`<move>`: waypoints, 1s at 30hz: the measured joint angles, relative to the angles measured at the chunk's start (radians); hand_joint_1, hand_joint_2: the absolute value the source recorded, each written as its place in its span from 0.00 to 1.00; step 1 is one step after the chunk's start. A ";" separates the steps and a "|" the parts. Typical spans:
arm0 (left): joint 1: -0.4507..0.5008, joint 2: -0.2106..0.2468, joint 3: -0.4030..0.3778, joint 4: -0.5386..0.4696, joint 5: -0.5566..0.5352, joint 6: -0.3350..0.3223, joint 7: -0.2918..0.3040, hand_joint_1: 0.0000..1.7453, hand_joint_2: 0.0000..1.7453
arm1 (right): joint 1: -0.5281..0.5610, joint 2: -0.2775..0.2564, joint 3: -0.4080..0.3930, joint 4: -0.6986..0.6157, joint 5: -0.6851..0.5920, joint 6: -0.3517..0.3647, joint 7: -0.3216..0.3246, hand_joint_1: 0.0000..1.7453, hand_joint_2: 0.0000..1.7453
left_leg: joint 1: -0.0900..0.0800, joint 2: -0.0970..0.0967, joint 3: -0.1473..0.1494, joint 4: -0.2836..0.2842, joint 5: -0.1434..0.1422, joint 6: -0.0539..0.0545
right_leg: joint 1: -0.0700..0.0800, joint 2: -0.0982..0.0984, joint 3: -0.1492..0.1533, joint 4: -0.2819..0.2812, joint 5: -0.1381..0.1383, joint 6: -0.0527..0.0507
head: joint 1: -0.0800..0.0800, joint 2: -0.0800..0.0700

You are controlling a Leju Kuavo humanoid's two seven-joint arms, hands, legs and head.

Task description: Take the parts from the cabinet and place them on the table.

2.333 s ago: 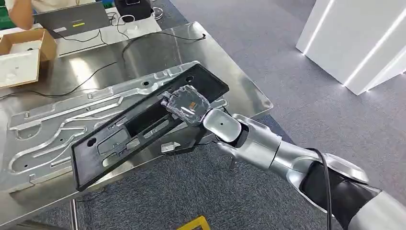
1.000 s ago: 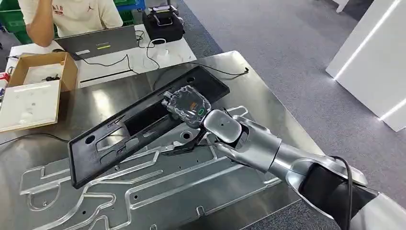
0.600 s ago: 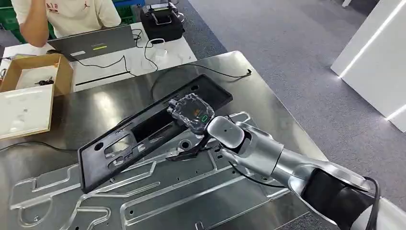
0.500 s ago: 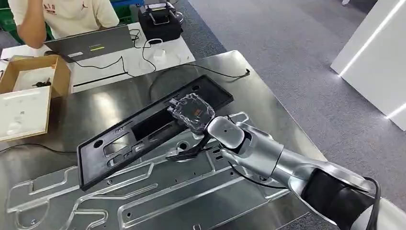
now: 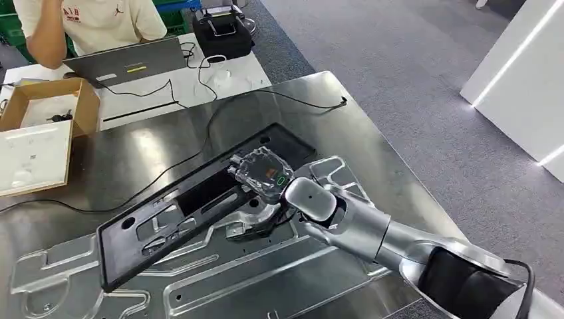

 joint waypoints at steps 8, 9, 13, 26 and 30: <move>0.000 -0.001 0.019 -0.003 -0.017 -0.001 -0.004 0.00 1.00 | 0.083 0.048 0.009 -0.046 -0.053 0.005 -0.006 0.00 0.00 | 0.000 0.000 0.001 0.000 -0.001 -0.001 | 0.000 0.000 0.002 -0.002 0.000 0.000 | 0.000 0.000; 0.000 -0.002 0.024 -0.003 -0.018 -0.001 -0.003 0.00 1.00 | 0.092 0.054 0.013 -0.050 -0.060 0.005 -0.004 0.00 0.00 | 0.000 0.000 0.002 0.000 -0.001 -0.001 | 0.000 0.000 0.003 -0.002 0.000 0.000 | 0.000 0.000; 0.000 -0.003 0.029 -0.003 -0.039 -0.010 -0.003 0.00 1.00 | 0.125 0.064 0.017 -0.059 -0.069 0.003 0.007 0.00 0.00 | 0.000 0.000 0.002 0.000 -0.001 -0.001 | -0.001 0.000 0.004 -0.003 0.000 0.000 | 0.000 0.000; 0.001 -0.004 0.061 -0.003 -0.030 -0.024 0.014 0.00 0.00 | 0.144 0.069 0.015 -0.061 -0.077 0.003 0.016 0.00 0.00 | 0.000 0.000 0.005 0.000 -0.001 -0.001 | -0.002 0.000 0.006 -0.004 0.000 0.000 | 0.000 0.000; 0.003 -0.006 0.077 -0.008 -0.038 -0.022 0.015 0.00 0.00 | 0.150 0.069 0.005 -0.061 -0.077 0.003 0.023 0.00 0.00 | -0.001 0.000 0.005 0.000 -0.002 -0.001 | -0.002 0.000 0.006 -0.004 0.000 0.000 | 0.000 0.000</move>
